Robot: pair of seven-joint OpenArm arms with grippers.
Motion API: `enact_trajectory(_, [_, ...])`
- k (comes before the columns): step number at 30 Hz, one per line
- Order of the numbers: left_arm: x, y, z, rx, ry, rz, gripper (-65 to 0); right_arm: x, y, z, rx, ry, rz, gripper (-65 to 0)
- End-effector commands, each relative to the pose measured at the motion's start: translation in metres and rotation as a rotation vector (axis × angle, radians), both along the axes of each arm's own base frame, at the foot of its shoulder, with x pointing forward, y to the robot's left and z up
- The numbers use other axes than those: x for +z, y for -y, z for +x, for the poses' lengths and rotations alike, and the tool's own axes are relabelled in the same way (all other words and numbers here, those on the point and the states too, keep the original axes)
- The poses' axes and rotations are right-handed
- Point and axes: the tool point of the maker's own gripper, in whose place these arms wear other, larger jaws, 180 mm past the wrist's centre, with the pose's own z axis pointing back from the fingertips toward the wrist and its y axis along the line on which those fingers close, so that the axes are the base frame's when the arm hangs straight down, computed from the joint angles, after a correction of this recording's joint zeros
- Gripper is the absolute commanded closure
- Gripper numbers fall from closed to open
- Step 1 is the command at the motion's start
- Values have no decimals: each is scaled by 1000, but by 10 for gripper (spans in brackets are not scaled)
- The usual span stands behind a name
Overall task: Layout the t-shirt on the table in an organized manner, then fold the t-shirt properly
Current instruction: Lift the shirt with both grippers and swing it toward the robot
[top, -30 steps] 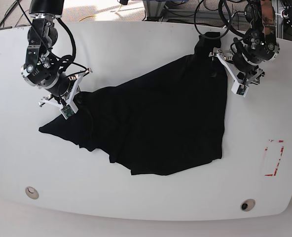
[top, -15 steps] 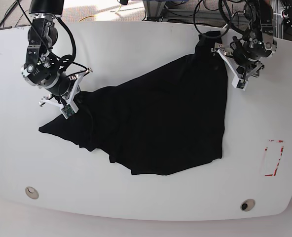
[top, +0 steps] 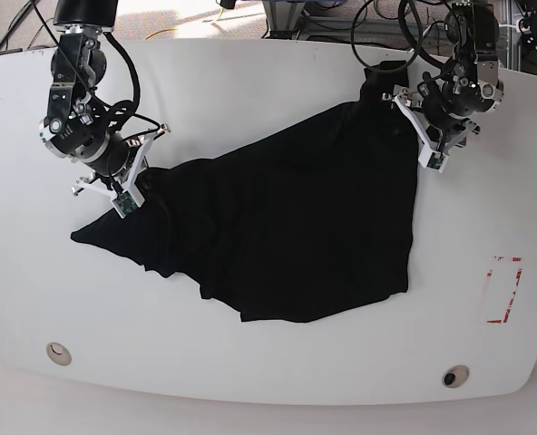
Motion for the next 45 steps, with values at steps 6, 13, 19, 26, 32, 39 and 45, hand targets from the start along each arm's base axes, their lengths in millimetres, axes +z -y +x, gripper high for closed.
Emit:
enact_trajectory(6, [-10,11,-1,-36,-40,-15,-281,15,-1,8,10,55,7,-3])
enact_trajectory(13, [-10,15,0,-45,-38,-21,-261,15,-1,9,11,57,7,-3])
enact_trajectory(19, [-7,14,2,-48,-30,-18,-3,15,-1,9,11,57,7,-3])
enact_trajectory(26, [11,5,20,-34,36,0,0,19,-1,12,10,71,9,-3])
enact_trajectory(32, [53,-6,47,-14,176,26,0,50,3,19,-26,171,8,-3])
enact_trajectory(39, [116,-11,96,-20,375,57,0,87,29,41,-109,270,-16,-3])
enact_trajectory(45, [171,-13,140,-17,536,66,0,118,40,62,-137,354,-29,-3])
